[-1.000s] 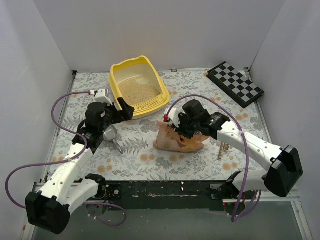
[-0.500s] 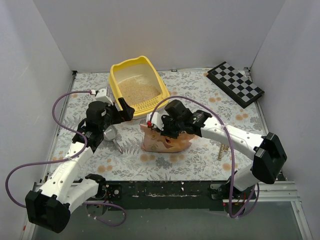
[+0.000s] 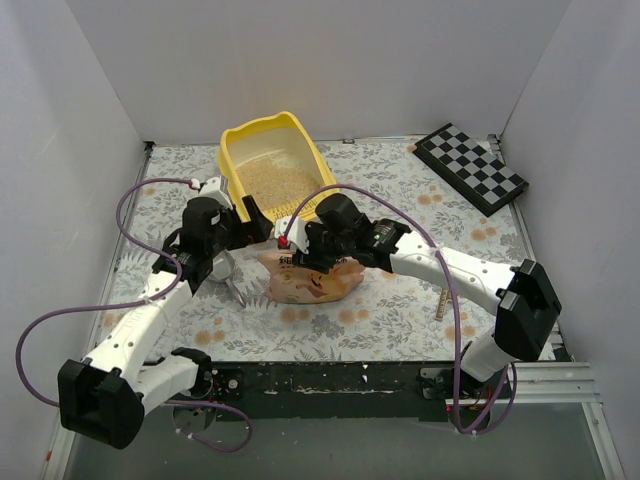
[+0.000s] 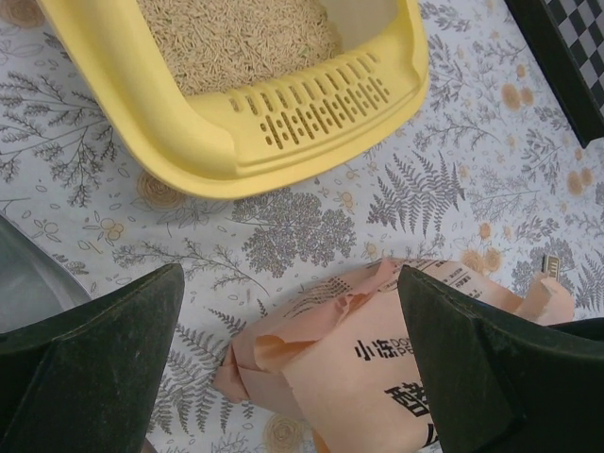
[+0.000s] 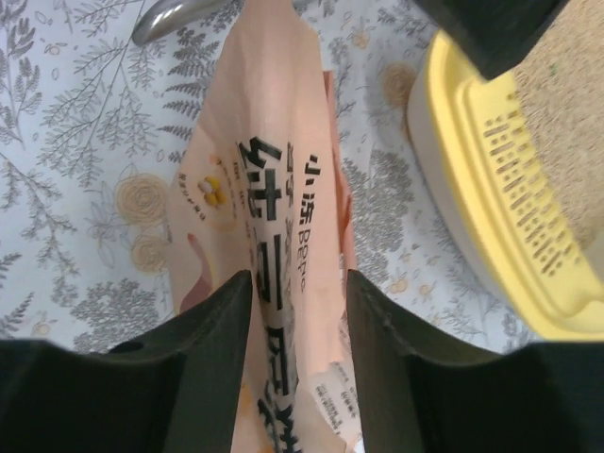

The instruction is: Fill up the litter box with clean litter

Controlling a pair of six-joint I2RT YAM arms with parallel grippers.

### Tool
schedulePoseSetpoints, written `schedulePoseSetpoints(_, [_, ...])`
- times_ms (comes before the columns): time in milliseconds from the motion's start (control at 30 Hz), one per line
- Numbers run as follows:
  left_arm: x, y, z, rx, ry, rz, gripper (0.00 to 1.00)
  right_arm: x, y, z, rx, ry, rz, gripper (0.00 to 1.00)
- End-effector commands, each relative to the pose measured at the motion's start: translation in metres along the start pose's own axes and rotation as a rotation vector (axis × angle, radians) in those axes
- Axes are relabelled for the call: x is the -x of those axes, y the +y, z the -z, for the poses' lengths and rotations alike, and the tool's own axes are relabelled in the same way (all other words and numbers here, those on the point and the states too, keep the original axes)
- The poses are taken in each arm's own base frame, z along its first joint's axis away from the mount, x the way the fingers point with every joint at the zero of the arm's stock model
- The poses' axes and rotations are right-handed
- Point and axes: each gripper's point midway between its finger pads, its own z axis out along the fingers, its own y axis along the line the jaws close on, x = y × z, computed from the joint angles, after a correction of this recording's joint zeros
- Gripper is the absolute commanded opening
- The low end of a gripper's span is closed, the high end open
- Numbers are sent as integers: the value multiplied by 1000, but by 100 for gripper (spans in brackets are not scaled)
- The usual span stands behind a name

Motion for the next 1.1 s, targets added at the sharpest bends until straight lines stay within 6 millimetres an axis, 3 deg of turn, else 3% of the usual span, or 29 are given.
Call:
schedulePoseSetpoints(0, [-17,-5,-4,-31,90,21,98,33,-23,12,-117,-111,-1,57])
schedulePoseSetpoints(233, [-32,-1,1,42,213,103,98,34,-45,64,-334,-118,-75,61])
schedulePoseSetpoints(333, [-40,-3,7,53,260,170,98,36,-38,87,-359,-162,-95,61])
schedulePoseSetpoints(567, [-60,-27,14,-47,362,318,98,16,-19,118,-408,-217,-138,61])
schedulePoseSetpoints(833, [-71,-44,8,-145,427,405,98,-16,1,124,-412,-204,-176,61])
schedulePoseSetpoints(1067, [-73,-44,6,-150,428,408,98,-29,10,123,-412,-210,-189,61])
